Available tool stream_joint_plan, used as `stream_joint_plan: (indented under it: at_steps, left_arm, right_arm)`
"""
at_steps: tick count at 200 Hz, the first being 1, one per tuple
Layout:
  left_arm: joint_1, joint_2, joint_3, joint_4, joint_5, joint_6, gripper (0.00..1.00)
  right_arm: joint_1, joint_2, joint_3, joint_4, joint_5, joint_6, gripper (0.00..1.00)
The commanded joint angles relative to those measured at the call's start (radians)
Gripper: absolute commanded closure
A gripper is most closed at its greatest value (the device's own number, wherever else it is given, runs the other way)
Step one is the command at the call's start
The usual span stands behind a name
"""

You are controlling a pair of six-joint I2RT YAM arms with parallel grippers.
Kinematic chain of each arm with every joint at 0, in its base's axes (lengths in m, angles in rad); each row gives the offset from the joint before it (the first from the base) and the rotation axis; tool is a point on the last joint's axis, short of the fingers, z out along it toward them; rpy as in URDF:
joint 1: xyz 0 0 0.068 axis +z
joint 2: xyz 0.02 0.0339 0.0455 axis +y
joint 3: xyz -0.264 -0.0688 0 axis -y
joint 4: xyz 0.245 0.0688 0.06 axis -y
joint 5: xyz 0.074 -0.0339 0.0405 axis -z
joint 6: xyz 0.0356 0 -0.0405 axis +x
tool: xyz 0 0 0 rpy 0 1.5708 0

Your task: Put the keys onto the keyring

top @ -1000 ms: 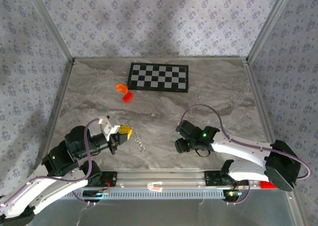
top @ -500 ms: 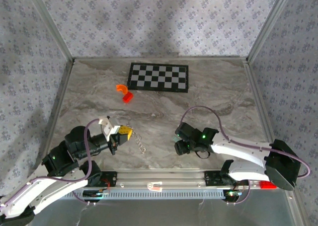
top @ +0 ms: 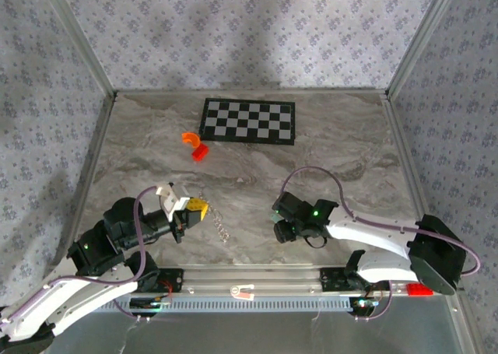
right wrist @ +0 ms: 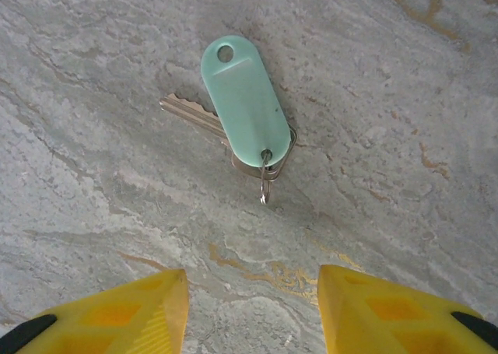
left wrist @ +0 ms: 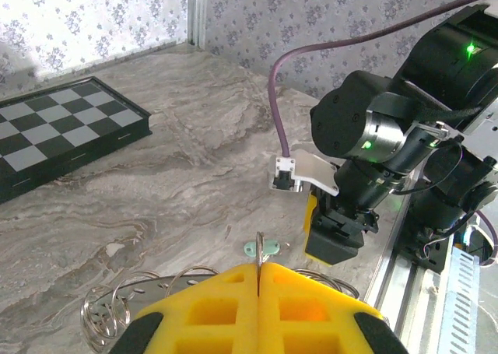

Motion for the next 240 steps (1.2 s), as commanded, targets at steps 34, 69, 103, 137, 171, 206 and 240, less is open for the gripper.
stream_joint_plan:
  at_steps: [34,69,103,137,171,206,240]
  left_arm:
    - [-0.003,-0.005,0.006,0.063,0.018,-0.013,1.00]
    - [-0.003,0.001,0.007,0.065,0.016,-0.011,1.00]
    - [-0.003,0.002,0.006,0.068,0.019,-0.009,1.00]
    - [-0.003,0.001,0.007,0.068,0.022,-0.009,1.00]
    - [-0.004,-0.005,0.008,0.067,0.023,-0.009,1.00]
    - [-0.003,-0.006,0.006,0.070,0.027,-0.011,1.00]
    - [-0.004,-0.007,0.006,0.071,0.028,-0.009,1.00]
  right_arm:
    - [-0.003,0.043,0.029,-0.007,0.005,-0.025,0.55]
    - [-0.003,0.061,0.036,-0.006,0.014,-0.033,0.58]
    - [-0.017,0.076,0.061,-0.006,0.003,-0.051,0.60]
    - [-0.043,0.118,0.088,0.014,0.001,-0.060,0.62]
    - [-0.050,0.159,0.109,0.017,0.014,-0.072,0.64]
    - [-0.052,0.166,0.114,0.005,0.020,-0.072,0.67]
    - [-0.064,0.175,0.120,-0.002,0.025,-0.081,0.70]
